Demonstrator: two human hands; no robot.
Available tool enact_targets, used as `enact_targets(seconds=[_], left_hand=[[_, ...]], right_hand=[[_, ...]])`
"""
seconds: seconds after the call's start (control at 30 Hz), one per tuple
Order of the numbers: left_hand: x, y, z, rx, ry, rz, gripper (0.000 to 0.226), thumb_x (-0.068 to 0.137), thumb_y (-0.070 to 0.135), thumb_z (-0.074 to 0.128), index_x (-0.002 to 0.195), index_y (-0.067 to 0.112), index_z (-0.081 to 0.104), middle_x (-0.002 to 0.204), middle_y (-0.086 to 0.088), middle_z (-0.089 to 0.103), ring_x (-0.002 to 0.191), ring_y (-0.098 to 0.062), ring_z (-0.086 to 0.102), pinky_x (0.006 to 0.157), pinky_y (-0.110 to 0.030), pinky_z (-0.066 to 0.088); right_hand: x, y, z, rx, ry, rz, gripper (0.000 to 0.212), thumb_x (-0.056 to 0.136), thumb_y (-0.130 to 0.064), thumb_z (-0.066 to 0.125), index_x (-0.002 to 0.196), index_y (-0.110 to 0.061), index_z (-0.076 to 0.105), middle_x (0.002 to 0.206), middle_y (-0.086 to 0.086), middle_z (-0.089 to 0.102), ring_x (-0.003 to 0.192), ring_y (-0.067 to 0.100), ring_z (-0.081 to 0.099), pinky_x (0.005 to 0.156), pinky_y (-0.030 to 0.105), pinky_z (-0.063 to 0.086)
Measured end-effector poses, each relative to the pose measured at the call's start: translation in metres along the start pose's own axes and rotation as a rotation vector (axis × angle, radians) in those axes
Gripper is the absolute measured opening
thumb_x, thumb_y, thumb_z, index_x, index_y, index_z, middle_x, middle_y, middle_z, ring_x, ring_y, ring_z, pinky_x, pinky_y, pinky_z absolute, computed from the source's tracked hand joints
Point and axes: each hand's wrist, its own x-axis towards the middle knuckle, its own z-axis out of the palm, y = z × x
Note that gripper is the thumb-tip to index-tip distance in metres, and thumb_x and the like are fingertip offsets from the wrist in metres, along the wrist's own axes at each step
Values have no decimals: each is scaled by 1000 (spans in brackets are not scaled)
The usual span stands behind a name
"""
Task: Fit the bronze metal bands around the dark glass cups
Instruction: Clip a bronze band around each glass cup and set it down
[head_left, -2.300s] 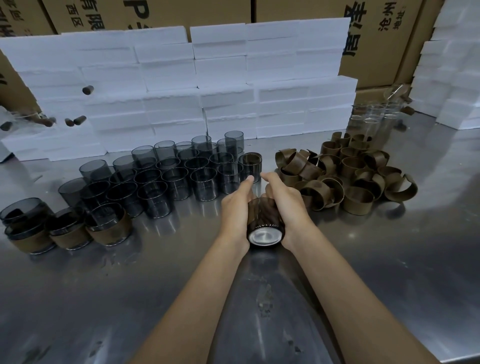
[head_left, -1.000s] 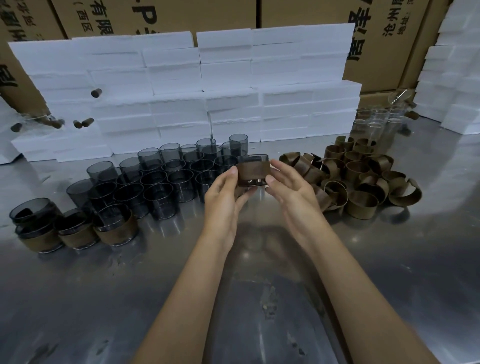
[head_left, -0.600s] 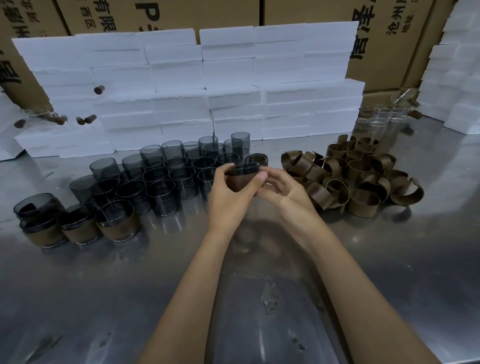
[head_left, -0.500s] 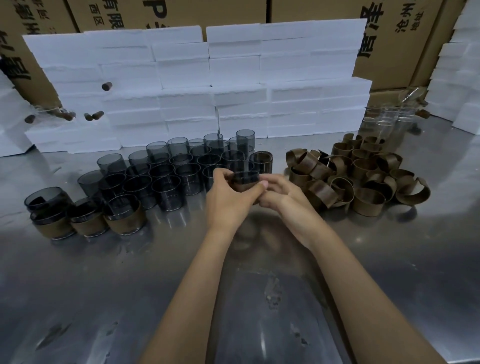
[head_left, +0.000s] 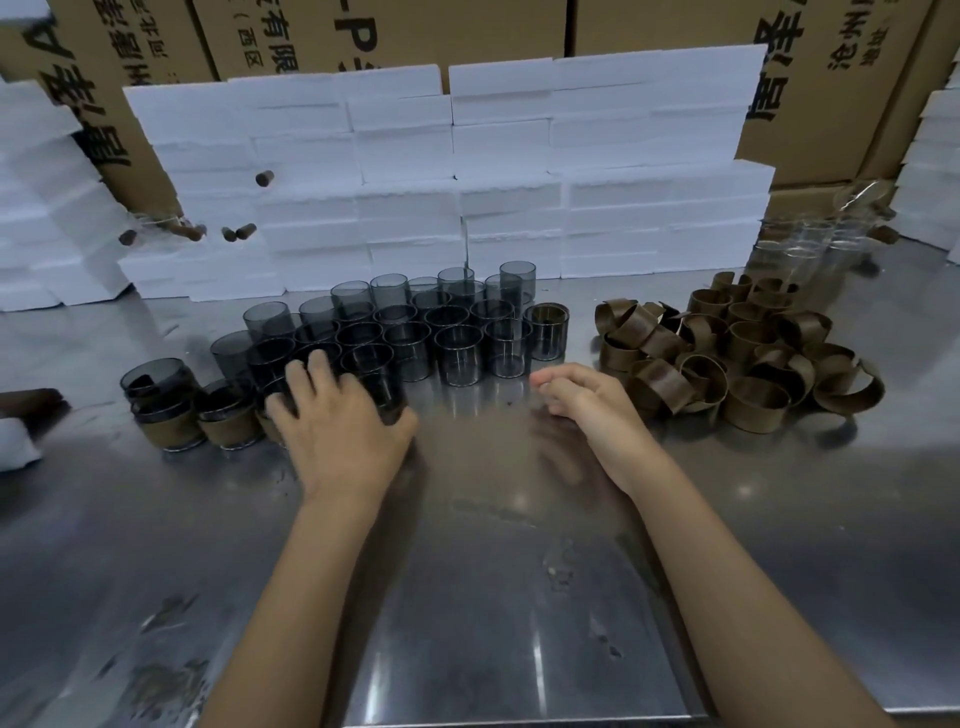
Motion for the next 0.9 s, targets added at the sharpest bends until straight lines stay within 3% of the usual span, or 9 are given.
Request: enact_targets(seconds=[0.1,0.23,0.43,0.63,0.77,0.83,0.9], left_hand=[[5,-22,0,-6,-104,-46,81,95,58,54,151,1,40,169,-15,15,157,-35,2,123,-59,3],[10,-34,1,-30,-193,-75,86,99,58,46,161,3,19,169,-17,16,157,-35,5,125,-58,4],[23,-55,-1,-22,-224,-154,87,101,53,46,161,0,12,169,-21,10,157,-36,1,124,-58,2],[39,-73,-5,-25,-257,-208,87,102,50,48,161,-1,7,170,-22,1,157,-36,-5,125,-58,-3],[44,-54,2,-62,-76,15,73,100,37,57,159,6,26,169,-21,14,157,-34,5,125,-50,0],[43,-38,7,-206,-6,140,56,97,29,64,147,9,51,158,-21,36,149,-37,25,123,-48,17],[40,-23,14,-246,44,183,36,93,27,71,125,10,69,131,-17,50,126,-36,40,110,-46,35]], right_hand=[[0,1,1,-14,8,4,18,99,-10,59,106,-11,76,112,2,72,103,14,64,98,30,51],[1,2,2,-28,9,0,18,99,-12,60,105,-13,77,108,0,73,100,11,65,92,25,52],[0,3,1,-41,19,-6,15,99,-18,62,101,-17,77,99,-7,73,93,4,64,76,15,48],[0,3,3,-48,31,-3,15,98,-20,64,97,-20,78,100,-10,74,96,6,64,82,20,49],[1,3,5,-67,36,-6,15,98,-20,64,94,-22,78,97,-12,73,92,4,64,79,19,47],[1,3,5,-69,37,-7,15,97,-21,64,93,-22,78,96,-13,74,91,4,64,80,20,48],[1,4,5,-66,41,-3,15,97,-21,64,93,-22,78,96,-13,74,92,5,64,80,21,48]])
